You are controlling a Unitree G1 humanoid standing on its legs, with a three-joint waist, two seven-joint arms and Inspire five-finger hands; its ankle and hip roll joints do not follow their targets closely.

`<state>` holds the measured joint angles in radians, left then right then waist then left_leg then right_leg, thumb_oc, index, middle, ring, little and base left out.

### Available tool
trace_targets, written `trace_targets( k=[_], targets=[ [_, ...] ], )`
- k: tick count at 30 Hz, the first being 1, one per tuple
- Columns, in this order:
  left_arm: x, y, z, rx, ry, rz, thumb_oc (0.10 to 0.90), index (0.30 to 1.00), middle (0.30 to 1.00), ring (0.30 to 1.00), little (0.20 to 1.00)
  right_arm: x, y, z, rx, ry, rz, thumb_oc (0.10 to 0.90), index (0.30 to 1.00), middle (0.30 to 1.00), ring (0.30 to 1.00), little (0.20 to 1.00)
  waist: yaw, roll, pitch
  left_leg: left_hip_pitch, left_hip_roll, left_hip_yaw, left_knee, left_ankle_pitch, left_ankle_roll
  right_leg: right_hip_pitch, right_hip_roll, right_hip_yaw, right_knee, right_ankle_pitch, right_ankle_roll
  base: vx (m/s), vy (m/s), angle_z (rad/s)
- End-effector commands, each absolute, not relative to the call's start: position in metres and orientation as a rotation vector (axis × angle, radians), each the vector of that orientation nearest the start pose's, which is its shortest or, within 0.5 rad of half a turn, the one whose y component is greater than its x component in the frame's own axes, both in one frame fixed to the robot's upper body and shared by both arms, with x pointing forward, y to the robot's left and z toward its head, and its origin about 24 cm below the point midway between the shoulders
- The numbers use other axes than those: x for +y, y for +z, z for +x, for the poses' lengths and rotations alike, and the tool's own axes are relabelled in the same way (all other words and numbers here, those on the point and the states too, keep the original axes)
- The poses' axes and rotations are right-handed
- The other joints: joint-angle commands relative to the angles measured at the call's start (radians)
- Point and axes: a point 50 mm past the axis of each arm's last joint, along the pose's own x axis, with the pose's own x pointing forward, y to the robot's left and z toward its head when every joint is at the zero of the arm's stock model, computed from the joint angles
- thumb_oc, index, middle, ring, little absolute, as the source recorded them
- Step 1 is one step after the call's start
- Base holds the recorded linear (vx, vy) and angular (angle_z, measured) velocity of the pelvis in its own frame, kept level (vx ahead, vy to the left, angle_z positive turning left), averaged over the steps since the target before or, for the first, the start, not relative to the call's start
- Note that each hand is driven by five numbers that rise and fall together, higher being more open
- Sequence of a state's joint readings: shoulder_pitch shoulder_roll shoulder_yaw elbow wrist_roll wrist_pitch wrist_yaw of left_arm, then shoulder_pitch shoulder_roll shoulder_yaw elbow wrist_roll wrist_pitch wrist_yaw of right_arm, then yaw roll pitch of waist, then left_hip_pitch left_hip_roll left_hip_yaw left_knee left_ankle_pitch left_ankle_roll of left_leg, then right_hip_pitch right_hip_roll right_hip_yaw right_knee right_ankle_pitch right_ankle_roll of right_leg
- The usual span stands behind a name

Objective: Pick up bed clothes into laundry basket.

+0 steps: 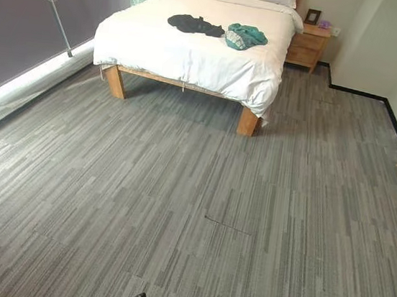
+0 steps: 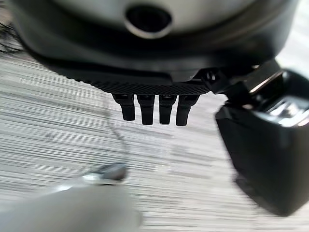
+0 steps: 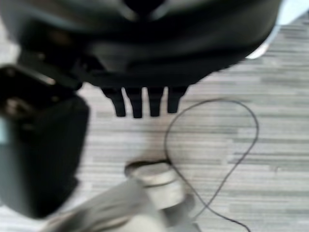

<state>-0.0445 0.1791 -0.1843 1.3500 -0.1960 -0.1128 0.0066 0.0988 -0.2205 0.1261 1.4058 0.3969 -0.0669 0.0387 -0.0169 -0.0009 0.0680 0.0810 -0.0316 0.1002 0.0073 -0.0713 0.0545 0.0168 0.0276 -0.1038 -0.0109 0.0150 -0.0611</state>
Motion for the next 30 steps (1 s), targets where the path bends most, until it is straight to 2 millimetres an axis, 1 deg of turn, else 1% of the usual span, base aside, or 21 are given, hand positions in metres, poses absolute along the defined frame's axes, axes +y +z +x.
trace_targets(
  k=[1, 5, 6, 7, 8, 10, 11, 13, 14, 15, 16, 17, 18, 19, 20, 21, 23, 24, 27, 29, 30],
  targets=[
    [0.211, -0.165, 0.099, 1.178, 0.088, 0.124, 0.8, 0.9, 0.9, 0.9, 0.9, -0.241, -0.17, 0.022, 1.377, -0.324, 0.048, 0.8, 0.9, 0.9, 0.9, 0.9, -0.002, -0.031, -0.012, 0.005, 0.05, -0.02, -0.095, 0.094, -0.092, 0.064, -0.112, 0.071, -0.059, 0.015, 0.177, 0.02, -0.01, 0.07],
    [0.214, -0.165, 0.096, 1.184, 0.067, 0.163, 0.8, 0.9, 0.9, 0.9, 0.9, -0.243, -0.17, 0.018, 1.396, -0.327, 0.038, 0.8, 0.9, 0.9, 0.9, 0.9, 0.001, -0.031, -0.017, 0.01, 0.051, -0.024, -0.095, 0.092, -0.092, 0.07, -0.111, 0.065, -0.061, 0.012, 0.177, 0.01, -0.008, 0.05],
    [0.215, -0.165, 0.097, 1.186, 0.066, 0.168, 0.8, 0.9, 0.9, 0.9, 0.9, -0.245, -0.169, 0.02, 1.389, -0.339, 0.041, 0.8, 0.9, 0.9, 0.9, 0.9, 0.001, -0.031, -0.02, 0.011, 0.052, -0.025, -0.095, 0.091, -0.093, 0.072, -0.111, 0.062, -0.061, 0.012, 0.177, 0.0, 0.0, 0.0],
    [0.218, -0.162, 0.104, 1.164, 0.059, 0.166, 0.8, 0.9, 0.9, 0.9, 0.9, -0.251, -0.167, 0.033, 1.336, -0.374, 0.063, 0.8, 0.9, 0.9, 0.9, 0.9, -0.001, -0.029, -0.022, 0.013, 0.053, -0.024, -0.095, 0.092, -0.094, 0.073, -0.109, 0.064, -0.06, 0.01, 0.176, 0.0, 0.0, 0.0],
    [0.218, -0.162, 0.104, 1.163, 0.059, 0.166, 0.8, 0.9, 0.9, 0.9, 0.9, -0.251, -0.167, 0.033, 1.336, -0.374, 0.063, 0.8, 0.9, 0.9, 0.9, 0.9, -0.001, -0.029, -0.022, 0.013, 0.053, -0.024, -0.095, 0.092, -0.094, 0.073, -0.109, 0.064, -0.06, 0.01, 0.176, 0.0, 0.0, 0.0],
    [0.213, -0.154, 0.132, 1.063, -0.065, 0.23, 0.8, 0.9, 0.9, 0.9, 0.9, -0.262, -0.16, 0.062, 1.216, -0.389, 0.078, 0.8, 0.9, 0.9, 0.9, 0.9, -0.008, -0.027, -0.024, 0.013, 0.055, -0.02, -0.095, 0.091, -0.096, 0.072, -0.108, 0.068, -0.057, 0.009, 0.177, -0.02, 0.003, 0.0],
    [0.211, -0.147, 0.149, 0.998, -0.154, 0.305, 0.8, 0.9, 0.9, 0.9, 0.9, -0.268, -0.154, 0.081, 1.141, -0.376, 0.064, 0.8, 0.9, 0.9, 0.9, 0.9, -0.014, -0.024, -0.025, 0.012, 0.057, -0.019, -0.095, 0.093, -0.098, 0.069, -0.106, 0.071, -0.057, 0.01, 0.178, -0.04, 0.012, 0.0],
    [0.209, -0.131, 0.177, 0.88, -0.251, 0.399, 0.8, 0.9, 0.9, 0.9, 0.9, -0.275, -0.143, 0.111, 1.021, -0.356, 0.055, 0.8, 0.9, 0.9, 0.9, 0.9, -0.018, -0.021, -0.023, 0.014, 0.057, -0.015, -0.095, 0.092, -0.099, 0.068, -0.105, 0.074, -0.053, 0.01, 0.181, -0.04, 0.013, -0.03],
    [0.209, -0.122, 0.192, 0.815, -0.253, 0.399, 0.8, 0.9, 0.9, 0.9, 0.9, -0.277, -0.133, 0.131, 0.932, -0.335, 0.045, 0.8, 0.9, 0.9, 0.9, 0.9, -0.02, -0.02, -0.024, 0.013, 0.058, -0.014, -0.095, 0.094, -0.1, 0.065, -0.104, 0.075, -0.051, 0.01, 0.182, -0.04, 0.007, -0.02],
    [0.209, -0.11, 0.208, 0.742, -0.249, 0.409, 0.8, 0.9, 0.9, 0.9, 0.9, -0.28, -0.12, 0.152, 0.837, -0.307, 0.025, 0.8, 0.9, 0.9, 0.9, 0.9, -0.021, -0.021, -0.024, 0.012, 0.058, -0.014, -0.095, 0.096, -0.1, 0.063, -0.103, 0.076, -0.049, 0.011, 0.182, -0.05, 0.008, -0.03],
    [0.21, -0.085, 0.234, 0.595, -0.208, 0.398, 0.8, 0.9, 0.9, 0.9, 0.9, -0.284, -0.089, 0.184, 0.637, -0.276, -0.001, 0.8, 0.9, 0.9, 0.9, 0.9, -0.024, -0.018, -0.021, 0.008, 0.059, -0.013, -0.095, 0.101, -0.1, 0.055, -0.102, 0.075, -0.042, 0.011, 0.183, -0.04, 0.006, -0.03],
    [0.21, -0.085, 0.233, 0.596, -0.209, 0.398, 0.8, 0.9, 0.9, 0.9, 0.9, -0.284, -0.089, 0.183, 0.638, -0.276, -0.001, 0.8, 0.9, 0.9, 0.9, 0.9, -0.024, -0.018, -0.021, 0.009, 0.059, -0.014, -0.095, 0.101, -0.1, 0.056, -0.102, 0.075, -0.042, 0.011, 0.183, -0.04, 0.011, -0.04],
    [0.214, -0.07, 0.245, 0.518, -0.155, 0.354, 0.8, 0.9, 0.9, 0.9, 0.9, -0.284, -0.067, 0.199, 0.513, -0.255, 0.009, 0.8, 0.9, 0.9, 0.9, 0.9, -0.026, -0.017, -0.02, 0.007, 0.059, -0.013, -0.095, 0.103, -0.1, 0.053, -0.102, 0.075, -0.04, 0.011, 0.184, 0.0, 0.0, 0.0],
    [0.216, -0.053, 0.255, 0.427, -0.111, 0.31, 0.8, 0.9, 0.9, 0.9, 0.9, -0.284, -0.051, 0.204, 0.42, -0.248, 0.009, 0.8, 0.9, 0.9, 0.9, 0.9, -0.028, -0.017, -0.019, 0.007, 0.059, -0.012, -0.095, 0.103, -0.1, 0.052, -0.102, 0.073, -0.038, 0.011, 0.184, 0.0, 0.0, 0.0],
    [0.216, -0.046, 0.259, 0.388, -0.079, 0.252, 0.8, 0.9, 0.9, 0.9, 0.9, -0.285, -0.041, 0.207, 0.367, -0.251, 0.006, 0.8, 0.9, 0.9, 0.9, 0.9, -0.028, -0.017, -0.018, 0.006, 0.059, -0.013, -0.095, 0.103, -0.1, 0.052, -0.103, 0.073, -0.037, 0.012, 0.185, 0.0, 0.0, 0.0],
    [0.217, -0.019, 0.27, 0.253, -0.018, 0.148, 0.8, 0.9, 0.9, 0.9, 0.9, -0.285, -0.017, 0.215, 0.243, -0.246, -0.014, 0.8, 0.9, 0.9, 0.9, 0.9, -0.03, -0.018, -0.01, 0.012, 0.058, -0.013, -0.095, 0.099, -0.098, 0.058, -0.104, 0.072, -0.038, 0.01, 0.185, 0.0, 0.0, 0.0],
    [0.22, 0.008, 0.273, 0.121, -0.014, 0.164, 0.8, 0.9, 0.9, 0.9, 0.9, -0.285, 0.003, 0.216, 0.144, -0.239, -0.043, 0.8, 0.9, 0.9, 0.9, 0.9, -0.032, -0.018, -0.011, 0.01, 0.06, -0.013, -0.095, 0.098, -0.096, 0.055, -0.104, 0.073, -0.039, 0.011, 0.183, 0.0, 0.0, 0.0],
    [0.222, 0.02, 0.271, 0.063, -0.003, 0.159, 0.8, 0.9, 0.9, 0.9, 0.9, -0.285, 0.009, 0.215, 0.103, -0.243, -0.047, 0.8, 0.9, 0.9, 0.9, 0.9, -0.032, -0.017, -0.011, 0.013, 0.061, -0.012, -0.095, 0.094, -0.095, 0.056, -0.104, 0.074, -0.039, 0.008, 0.182, 0.0, 0.0, 0.0],
    [0.225, 0.019, 0.266, 0.061, 0.043, 0.118, 0.8, 0.9, 0.9, 0.9, 0.9, -0.286, 0.002, 0.212, 0.126, -0.272, -0.061, 0.8, 0.9, 0.9, 0.9, 0.9, -0.032, -0.018, -0.011, 0.018, 0.062, -0.01, -0.095, 0.09, -0.093, 0.06, -0.105, 0.078, -0.039, 0.006, 0.18, 0.04, 0.007, -0.04],
    [0.223, 0.004, 0.257, 0.115, 0.128, 0.02, 0.8, 0.9, 0.9, 0.9, 0.9, -0.284, -0.016, 0.208, 0.208, -0.319, -0.1, 0.8, 0.9, 0.9, 0.9, 0.9, -0.034, -0.016, -0.003, 0.02, 0.061, -0.006, -0.095, 0.085, -0.091, 0.061, -0.105, 0.085, -0.044, 0.007, 0.177, 0.03, 0.008, -0.04],
    [0.223, 0.004, 0.257, 0.115, 0.129, 0.019, 0.8, 0.9, 0.9, 0.9, 0.9, -0.284, -0.016, 0.208, 0.208, -0.318, -0.101, 0.8, 0.9, 0.9, 0.9, 0.9, -0.034, -0.015, -0.003, 0.02, 0.061, -0.006, -0.095, 0.084, -0.091, 0.062, -0.105, 0.085, -0.044, 0.007, 0.177, 0.04, 0.009, -0.03]
  ],
)
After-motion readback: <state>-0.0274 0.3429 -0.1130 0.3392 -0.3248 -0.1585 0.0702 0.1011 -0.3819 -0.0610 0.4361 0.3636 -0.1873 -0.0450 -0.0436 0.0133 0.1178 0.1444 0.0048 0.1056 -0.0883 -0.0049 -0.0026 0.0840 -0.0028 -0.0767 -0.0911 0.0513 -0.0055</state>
